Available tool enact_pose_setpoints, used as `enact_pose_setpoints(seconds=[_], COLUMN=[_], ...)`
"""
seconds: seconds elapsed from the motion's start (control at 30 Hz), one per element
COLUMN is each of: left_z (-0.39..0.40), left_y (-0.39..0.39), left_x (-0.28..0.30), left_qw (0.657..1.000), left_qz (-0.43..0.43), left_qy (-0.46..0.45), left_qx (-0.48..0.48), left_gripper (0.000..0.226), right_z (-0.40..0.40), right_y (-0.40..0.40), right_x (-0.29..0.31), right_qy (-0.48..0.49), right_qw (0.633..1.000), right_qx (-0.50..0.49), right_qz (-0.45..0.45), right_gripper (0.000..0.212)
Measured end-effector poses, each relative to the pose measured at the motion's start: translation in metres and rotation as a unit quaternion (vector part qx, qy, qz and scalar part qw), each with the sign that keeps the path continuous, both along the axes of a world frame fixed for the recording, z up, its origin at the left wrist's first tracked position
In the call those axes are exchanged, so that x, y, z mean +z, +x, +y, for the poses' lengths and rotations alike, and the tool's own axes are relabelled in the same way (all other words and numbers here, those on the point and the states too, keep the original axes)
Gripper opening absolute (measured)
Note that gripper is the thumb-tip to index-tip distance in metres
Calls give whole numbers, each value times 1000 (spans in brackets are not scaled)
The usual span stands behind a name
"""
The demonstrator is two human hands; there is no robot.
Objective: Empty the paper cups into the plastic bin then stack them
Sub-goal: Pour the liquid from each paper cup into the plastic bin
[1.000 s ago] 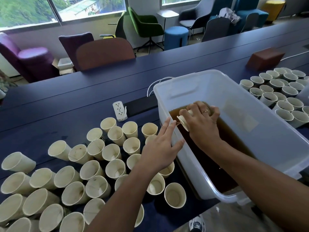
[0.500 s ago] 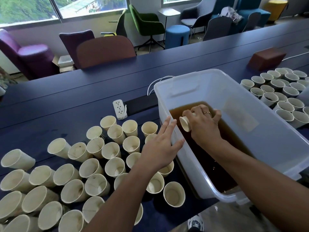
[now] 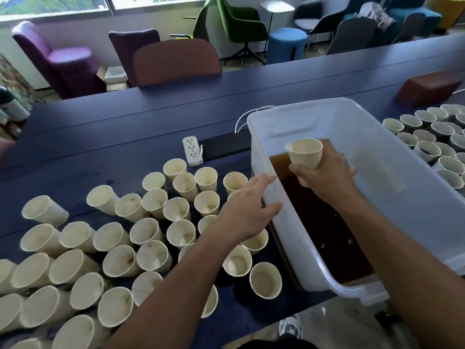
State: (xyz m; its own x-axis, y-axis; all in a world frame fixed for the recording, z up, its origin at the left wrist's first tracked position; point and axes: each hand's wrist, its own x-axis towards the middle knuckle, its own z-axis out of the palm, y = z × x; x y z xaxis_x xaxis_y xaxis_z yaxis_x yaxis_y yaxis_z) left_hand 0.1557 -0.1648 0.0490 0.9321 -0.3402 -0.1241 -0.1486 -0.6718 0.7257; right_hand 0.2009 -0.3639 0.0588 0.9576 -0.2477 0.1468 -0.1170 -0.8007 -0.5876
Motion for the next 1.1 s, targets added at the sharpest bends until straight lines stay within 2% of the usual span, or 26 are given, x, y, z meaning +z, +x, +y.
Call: enact_pose_setpoints(seconds=[0.17,0.33,0.53,0.73,0.87,1.0,1.1], left_z=[25,60,112,159,194,226,238], left_y=[-24,-47,-82,-119,-131,-136,-140], left_x=[3,4,-5,-21,-25,-21,-24], left_qw=[994,962,932,896,874,864,858], left_qz=[-19,4,4,3,1,-21,-29], left_qy=[-92,-219,-261,-266,-250,-219,-212], left_qx=[62,165,252,355,416,452,468], left_gripper=[59,74,88,83,83,70,71], right_z=[40,102,168,228,267,292,302], right_y=[-20,-47,-65,-88,-102,-109,-110], right_x=[40,55,34,14,15,14,9], right_qy=[174,270,288,306,281,272,268], right_qw=[979,940,902,848,825,811,803], right_qx=[89,208,315,399,455,490,506], right_qz=[-52,-9,74,167,182,170,167], right_gripper=[55,51,42,44,31,37,32])
